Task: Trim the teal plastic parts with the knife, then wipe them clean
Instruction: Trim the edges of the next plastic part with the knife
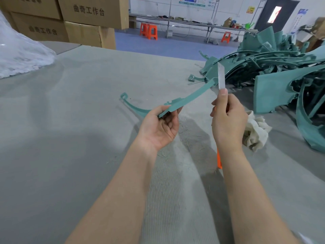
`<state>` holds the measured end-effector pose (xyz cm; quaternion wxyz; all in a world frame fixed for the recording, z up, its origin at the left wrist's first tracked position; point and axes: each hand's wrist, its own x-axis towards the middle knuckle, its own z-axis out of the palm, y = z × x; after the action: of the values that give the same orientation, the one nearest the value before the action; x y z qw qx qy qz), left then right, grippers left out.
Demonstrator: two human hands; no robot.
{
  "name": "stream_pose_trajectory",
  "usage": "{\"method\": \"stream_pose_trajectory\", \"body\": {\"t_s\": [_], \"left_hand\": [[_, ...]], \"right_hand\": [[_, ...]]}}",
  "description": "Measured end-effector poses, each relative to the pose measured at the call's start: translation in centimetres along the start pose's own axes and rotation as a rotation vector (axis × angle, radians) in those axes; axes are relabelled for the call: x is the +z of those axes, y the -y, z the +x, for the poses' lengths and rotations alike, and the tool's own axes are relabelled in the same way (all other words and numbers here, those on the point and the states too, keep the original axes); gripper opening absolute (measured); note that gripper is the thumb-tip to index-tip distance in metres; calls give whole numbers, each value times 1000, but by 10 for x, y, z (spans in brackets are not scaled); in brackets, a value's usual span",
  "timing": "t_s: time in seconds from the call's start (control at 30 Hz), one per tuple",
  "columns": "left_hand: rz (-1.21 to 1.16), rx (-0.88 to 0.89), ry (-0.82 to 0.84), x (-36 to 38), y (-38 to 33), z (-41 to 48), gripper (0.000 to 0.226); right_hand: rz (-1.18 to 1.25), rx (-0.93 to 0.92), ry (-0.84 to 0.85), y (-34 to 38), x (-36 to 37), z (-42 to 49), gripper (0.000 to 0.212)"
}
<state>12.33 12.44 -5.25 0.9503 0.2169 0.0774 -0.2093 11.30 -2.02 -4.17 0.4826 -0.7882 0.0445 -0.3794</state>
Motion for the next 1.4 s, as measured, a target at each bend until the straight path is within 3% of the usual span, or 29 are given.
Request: {"method": "stream_pose_trajectory", "body": {"t_s": [0.07,0.13,0.5,0.87,1.03,1.13,1.4], "left_hand": [[3,-27,35,0,0,0,45],[4,-44,58,-1,-1,0,52],[-67,-29,7,-6,-5,5,27],[-115,47,-10,-9,-11,8,27],[-113,-1,67,-12,-13,5,27],[-102,-23,101,-14,-14,5,38],[-76,-79,150,-11,-14,0,33]], "right_hand": [[-5,-9,-3,-1,0,1,56],[-6,-20,-3,-2,-1,1,56],[-73,-186,170,1,15,-14,42],[9,-292,335,13,26,-32,50],[94,-167,132,11,17,-20,50],[73,-104,14,4,7,-8,51],[36,-125,12,0,6,-6,49]]}}
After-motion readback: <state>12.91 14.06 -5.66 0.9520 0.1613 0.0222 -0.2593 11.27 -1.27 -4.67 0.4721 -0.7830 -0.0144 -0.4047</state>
